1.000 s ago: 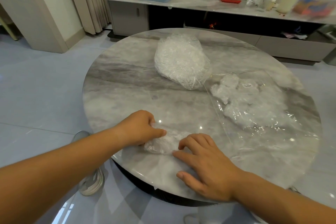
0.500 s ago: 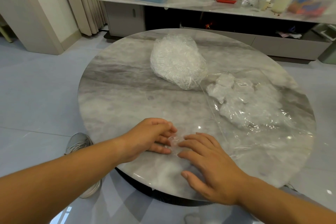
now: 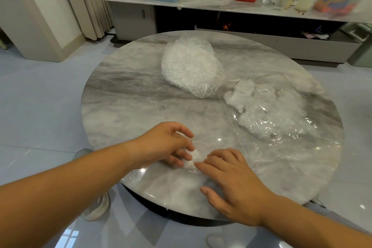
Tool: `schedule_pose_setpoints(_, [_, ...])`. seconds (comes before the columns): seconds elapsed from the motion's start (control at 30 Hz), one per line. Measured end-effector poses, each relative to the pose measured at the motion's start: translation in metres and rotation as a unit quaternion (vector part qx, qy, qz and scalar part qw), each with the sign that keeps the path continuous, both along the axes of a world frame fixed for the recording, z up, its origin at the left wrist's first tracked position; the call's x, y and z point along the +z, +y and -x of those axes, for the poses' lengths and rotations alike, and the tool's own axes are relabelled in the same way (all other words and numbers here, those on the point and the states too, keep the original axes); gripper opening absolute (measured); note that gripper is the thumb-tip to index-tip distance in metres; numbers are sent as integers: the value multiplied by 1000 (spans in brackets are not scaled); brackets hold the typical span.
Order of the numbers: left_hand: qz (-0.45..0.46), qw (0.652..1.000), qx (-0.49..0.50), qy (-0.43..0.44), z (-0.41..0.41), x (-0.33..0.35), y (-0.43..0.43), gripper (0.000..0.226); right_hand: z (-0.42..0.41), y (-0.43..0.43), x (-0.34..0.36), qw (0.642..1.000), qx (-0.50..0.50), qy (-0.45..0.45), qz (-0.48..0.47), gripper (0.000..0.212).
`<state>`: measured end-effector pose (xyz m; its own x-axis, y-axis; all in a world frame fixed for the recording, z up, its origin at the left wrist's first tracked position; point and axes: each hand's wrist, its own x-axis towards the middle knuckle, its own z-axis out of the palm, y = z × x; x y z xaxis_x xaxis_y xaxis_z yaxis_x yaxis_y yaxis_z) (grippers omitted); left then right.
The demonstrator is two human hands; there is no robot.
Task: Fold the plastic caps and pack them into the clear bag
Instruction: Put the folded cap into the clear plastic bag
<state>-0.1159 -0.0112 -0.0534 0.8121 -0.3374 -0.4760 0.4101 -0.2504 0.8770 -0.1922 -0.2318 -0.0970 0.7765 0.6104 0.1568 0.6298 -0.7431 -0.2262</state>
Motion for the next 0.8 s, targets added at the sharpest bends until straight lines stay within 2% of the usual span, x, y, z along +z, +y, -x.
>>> schedule_pose_setpoints(0.1, [-139, 976, -21, -166, -10, -7, -4, 22, 3, -2, -2, 1000, 8, 6, 14, 40])
schedule_pose_setpoints(0.17, [-200, 954, -66, -215, -15, -9, -10, 31, 4, -5, -1, 1000, 15, 8, 19, 39])
schedule_pose_setpoints(0.3, [-290, 924, -164, -190, -20, -1, -27, 54, 2, -11, 3, 998, 46, -1, 38, 41])
schedule_pose_setpoints(0.37, [-335, 907, -189, -174, -23, 3, -34, 48, 1, -15, 4, 997, 60, 4, 47, 42])
schedule_pose_setpoints(0.43, [-349, 905, -191, -147, -27, 2, -33, 34, 1, -20, 4, 997, 60, 7, 44, 43])
schedule_pose_setpoints(0.53, [-312, 927, -195, -72, -27, 3, -26, 22, 2, -25, 5, 999, 39, 26, 0, 44])
schedule_pose_setpoints(0.6, [-234, 959, -158, -15, -24, 3, -22, 16, 4, -26, 6, 997, 14, 45, -57, 45])
schedule_pose_setpoints(0.67, [-128, 988, -80, 23, -20, 2, -20, 7, 6, -22, 9, 988, -28, 77, -130, 45])
schedule_pose_setpoints(0.73, [-40, 998, -9, 42, -16, 0, -19, 7, 8, -16, 16, 957, -93, 156, -226, 45])
schedule_pose_setpoints(0.8, [32, 998, 37, 50, -12, -1, -19, 10, 7, -10, 27, 904, -152, 239, -320, 45])
